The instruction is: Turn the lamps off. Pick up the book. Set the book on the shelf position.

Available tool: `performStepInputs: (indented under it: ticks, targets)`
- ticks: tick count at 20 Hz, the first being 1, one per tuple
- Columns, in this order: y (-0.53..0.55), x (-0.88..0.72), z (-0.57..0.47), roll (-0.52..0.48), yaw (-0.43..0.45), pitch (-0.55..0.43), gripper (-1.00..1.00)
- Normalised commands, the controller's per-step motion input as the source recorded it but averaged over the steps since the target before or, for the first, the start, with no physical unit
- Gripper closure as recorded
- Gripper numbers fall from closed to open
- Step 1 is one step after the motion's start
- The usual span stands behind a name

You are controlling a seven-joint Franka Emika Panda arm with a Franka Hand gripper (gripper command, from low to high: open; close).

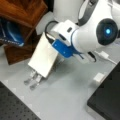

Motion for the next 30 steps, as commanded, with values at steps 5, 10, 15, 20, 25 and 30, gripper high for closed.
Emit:
performStepInputs:
  ticks: [5,10,15,20,25,30]
  targets:
    - [0.1,0.36,0.02,-0.461,-0.099,0.241,-1.0]
    - [0.05,0.36,0.0,-0.446,-0.075,0.219,-1.0]
    - [0.1,0.36,-0.04,-0.454,-0.024,0.198,-1.0]
    - [0.16,0.37,-0.08,-0.391,-0.075,0.142,-1.0]
    - [0.12,0.37,-0.11,-0.437,-0.105,0.089,-1.0]
    - [0.09,0.34,-0.13,-0.456,-0.089,0.073,-1.0]
